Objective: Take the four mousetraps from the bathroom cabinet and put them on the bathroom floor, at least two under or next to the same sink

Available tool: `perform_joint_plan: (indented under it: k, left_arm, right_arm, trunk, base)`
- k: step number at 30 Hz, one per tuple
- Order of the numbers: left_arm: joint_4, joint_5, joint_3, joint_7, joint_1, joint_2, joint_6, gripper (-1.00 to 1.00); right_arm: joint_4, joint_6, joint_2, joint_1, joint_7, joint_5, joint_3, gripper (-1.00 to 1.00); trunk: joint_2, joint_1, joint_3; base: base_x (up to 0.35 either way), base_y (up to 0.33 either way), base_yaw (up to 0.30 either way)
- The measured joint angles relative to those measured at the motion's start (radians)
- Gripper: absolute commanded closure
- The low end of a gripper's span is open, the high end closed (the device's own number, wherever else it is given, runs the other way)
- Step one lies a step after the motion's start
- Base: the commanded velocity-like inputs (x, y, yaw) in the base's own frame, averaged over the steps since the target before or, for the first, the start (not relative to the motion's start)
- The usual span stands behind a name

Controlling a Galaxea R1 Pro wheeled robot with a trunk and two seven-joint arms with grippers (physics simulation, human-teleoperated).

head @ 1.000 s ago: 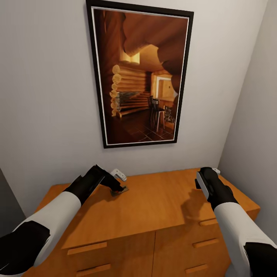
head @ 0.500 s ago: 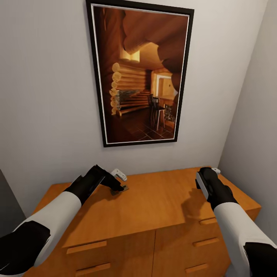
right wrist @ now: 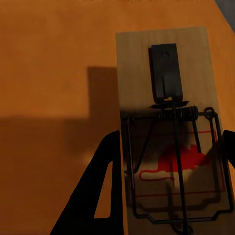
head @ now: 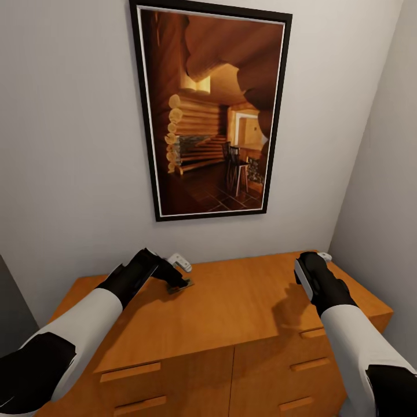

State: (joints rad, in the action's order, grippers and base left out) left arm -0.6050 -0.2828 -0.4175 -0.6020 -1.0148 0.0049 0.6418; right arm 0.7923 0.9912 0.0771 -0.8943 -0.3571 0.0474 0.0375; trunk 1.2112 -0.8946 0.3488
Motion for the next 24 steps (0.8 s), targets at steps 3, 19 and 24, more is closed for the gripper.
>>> perform_joint_plan:
  k: [3, 19, 24]
  left_arm:
    - [0.003, 0.001, 0.0, -0.02, 0.0, 0.0, -0.044, -1.0]
    - [0.01, -0.002, 0.001, -0.062, 0.0, 0.004, -0.092, -1.0]
    - [0.022, -0.001, 0.001, -0.062, 0.0, 0.004, -0.094, -1.0]
  right_arm:
    - [0.0, 0.001, 0.001, 0.0, 0.0, 0.001, 0.0, 1.0]
    - [0.0, 0.0, 0.0, 0.0, 0.0, 0.0, 0.0, 1.0]
    - [0.0, -0.001, 0.001, 0.0, 0.0, 0.0, 0.0, 1.0]
  trunk:
    - [0.0, 0.0, 0.0]
    - [0.0, 0.0, 0.0]
    - [0.0, 0.0, 0.0]
  base:
    - [0.0, 0.0, 0.0]
    - [0.0, 0.0, 0.0]
    - [0.0, 0.0, 0.0]
